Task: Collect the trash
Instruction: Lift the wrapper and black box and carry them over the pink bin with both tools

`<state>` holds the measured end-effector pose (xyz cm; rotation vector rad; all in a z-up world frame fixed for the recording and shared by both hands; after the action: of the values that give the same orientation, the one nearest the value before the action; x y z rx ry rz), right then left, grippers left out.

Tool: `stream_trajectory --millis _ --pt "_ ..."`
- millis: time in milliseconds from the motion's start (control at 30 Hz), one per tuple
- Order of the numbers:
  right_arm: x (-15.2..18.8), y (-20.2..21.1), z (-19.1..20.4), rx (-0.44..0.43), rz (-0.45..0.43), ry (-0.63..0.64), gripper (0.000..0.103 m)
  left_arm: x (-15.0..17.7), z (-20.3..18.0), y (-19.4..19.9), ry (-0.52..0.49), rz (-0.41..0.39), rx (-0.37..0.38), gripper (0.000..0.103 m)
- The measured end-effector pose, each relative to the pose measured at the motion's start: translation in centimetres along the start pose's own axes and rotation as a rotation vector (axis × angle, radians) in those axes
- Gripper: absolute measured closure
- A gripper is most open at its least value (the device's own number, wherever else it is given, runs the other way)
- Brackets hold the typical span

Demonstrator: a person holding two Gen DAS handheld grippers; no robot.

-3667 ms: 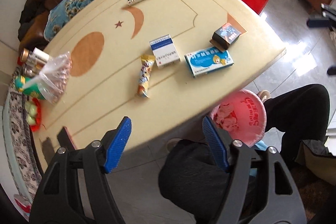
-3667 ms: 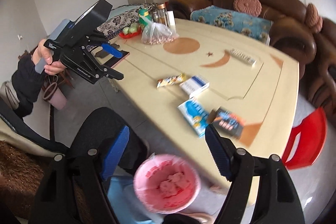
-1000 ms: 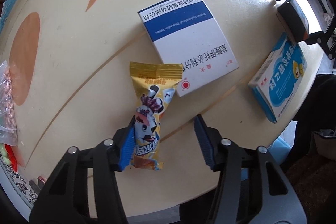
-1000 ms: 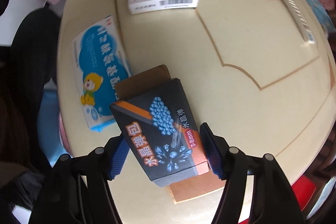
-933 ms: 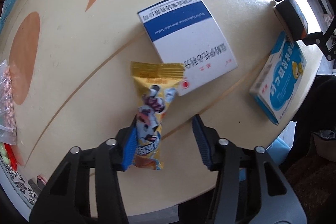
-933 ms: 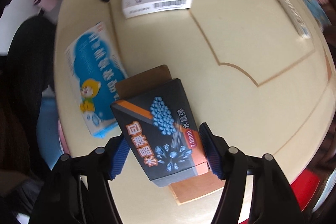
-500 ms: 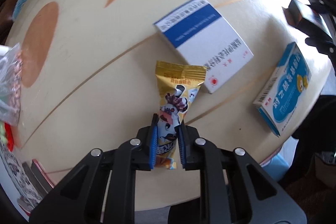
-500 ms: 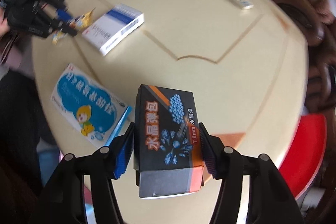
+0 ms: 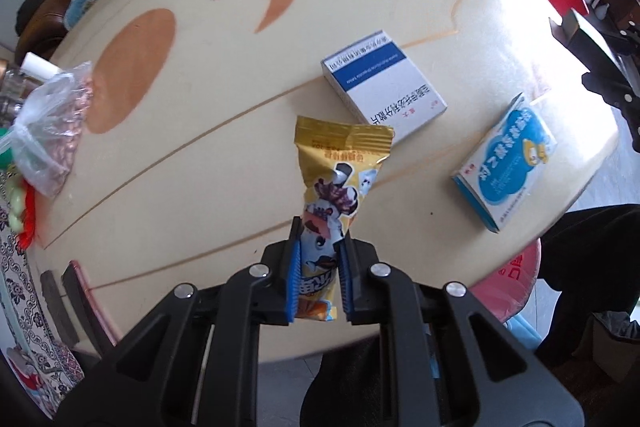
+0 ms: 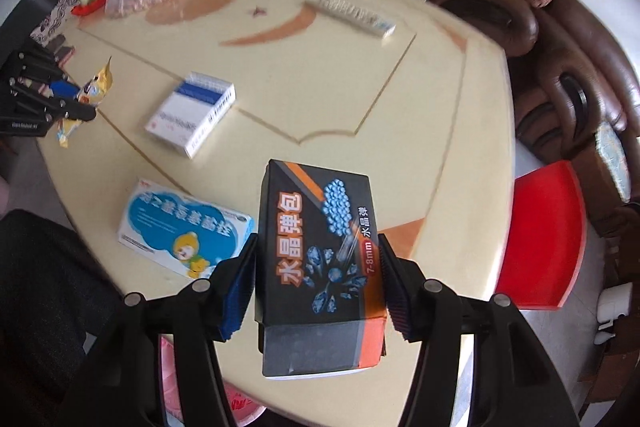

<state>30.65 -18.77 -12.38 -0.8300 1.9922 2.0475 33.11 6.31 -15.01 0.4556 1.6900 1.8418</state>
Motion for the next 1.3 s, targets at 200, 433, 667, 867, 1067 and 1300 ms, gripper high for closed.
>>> stream_trajectory --millis 200,433,667,867,1067,1300 --pt "0.3 4.9 1.2 0.039 -0.082 -0.025 0.048 1.4 -2.2 4.3 -0.023 -0.077 -0.015 0.086" --pt "2.5 10.2 3.3 0.031 -0.143 -0.031 0.048 4.0 -5.7 8.2 -0.067 -0.157 -0.024 0.086" --pt "6.0 14.5 5.2 0.025 -0.174 -0.034 0.048 6.1 -10.2 10.1 -0.109 -0.196 0.0 0.086" --pt "9.5 16.4 6.7 0.029 -0.163 -0.019 0.048 7.9 -13.6 10.5 -0.141 -0.214 0.024 0.086" --pt "12.8 16.4 7.9 0.017 -0.128 -0.015 0.048 9.2 -16.4 9.6 -0.166 -0.206 0.057 0.086" --pt "16.0 14.6 8.4 -0.01 -0.073 -0.05 0.048 10.3 -19.5 6.9 -0.202 -0.17 0.121 0.086"
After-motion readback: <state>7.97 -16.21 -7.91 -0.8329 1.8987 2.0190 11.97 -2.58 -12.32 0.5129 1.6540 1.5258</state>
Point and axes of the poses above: each gripper's, at about its wrist camera, not at the fingertips, and y roughly against the way its jaws point, z to its left, x to its underside, the point moved 3 cm from there along -y, roughly the way its jaws point, and after that the axes turned 10 degrees about -y, right-handed, at the moved point
